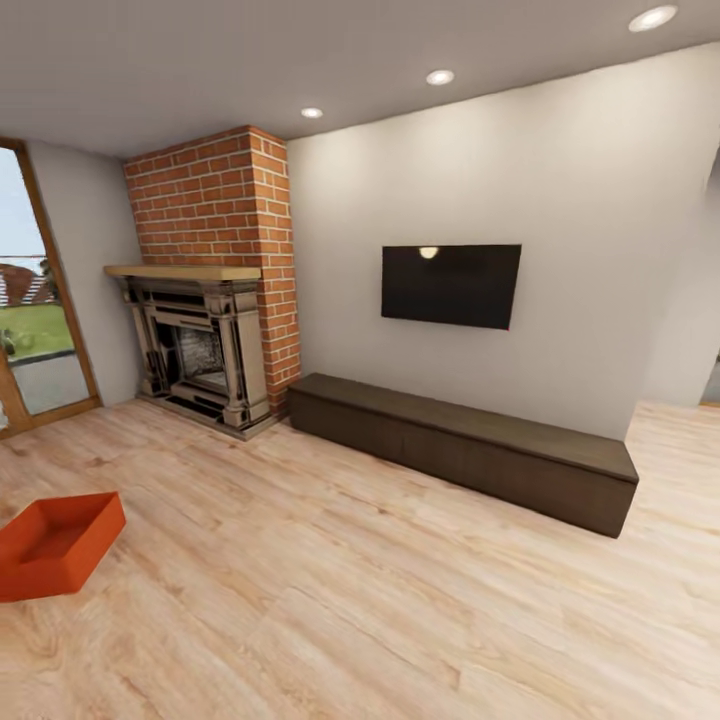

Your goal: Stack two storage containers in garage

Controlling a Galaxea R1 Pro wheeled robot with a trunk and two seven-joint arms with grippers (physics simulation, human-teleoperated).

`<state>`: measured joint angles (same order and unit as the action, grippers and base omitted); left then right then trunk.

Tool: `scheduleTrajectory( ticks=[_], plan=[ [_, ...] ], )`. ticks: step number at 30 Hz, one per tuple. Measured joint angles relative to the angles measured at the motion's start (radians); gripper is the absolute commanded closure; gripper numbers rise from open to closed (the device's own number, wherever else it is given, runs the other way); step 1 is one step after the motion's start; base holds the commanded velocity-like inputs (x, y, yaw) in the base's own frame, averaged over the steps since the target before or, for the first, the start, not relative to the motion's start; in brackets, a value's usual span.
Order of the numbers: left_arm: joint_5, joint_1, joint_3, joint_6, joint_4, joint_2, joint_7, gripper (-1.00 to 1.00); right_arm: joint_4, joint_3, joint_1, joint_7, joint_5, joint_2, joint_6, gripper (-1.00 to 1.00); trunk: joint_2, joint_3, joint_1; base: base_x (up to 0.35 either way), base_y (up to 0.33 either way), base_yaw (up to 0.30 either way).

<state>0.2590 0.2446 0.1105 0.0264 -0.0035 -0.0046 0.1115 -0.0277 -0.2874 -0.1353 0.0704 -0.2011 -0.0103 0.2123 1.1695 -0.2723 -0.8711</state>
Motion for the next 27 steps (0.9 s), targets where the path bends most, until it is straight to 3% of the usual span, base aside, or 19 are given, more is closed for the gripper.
scheduleTrajectory(
  ticks=[27],
  plan=[
    [0.001, 0.000, 0.000, 0.001, 0.000, 0.000, 0.000, -1.00, 0.000, 0.000, 0.000, 0.000, 0.000, 0.000, 0.001, -1.00, 0.000, 0.000, 0.000, 0.322, 0.000, 0.268]
  ],
)
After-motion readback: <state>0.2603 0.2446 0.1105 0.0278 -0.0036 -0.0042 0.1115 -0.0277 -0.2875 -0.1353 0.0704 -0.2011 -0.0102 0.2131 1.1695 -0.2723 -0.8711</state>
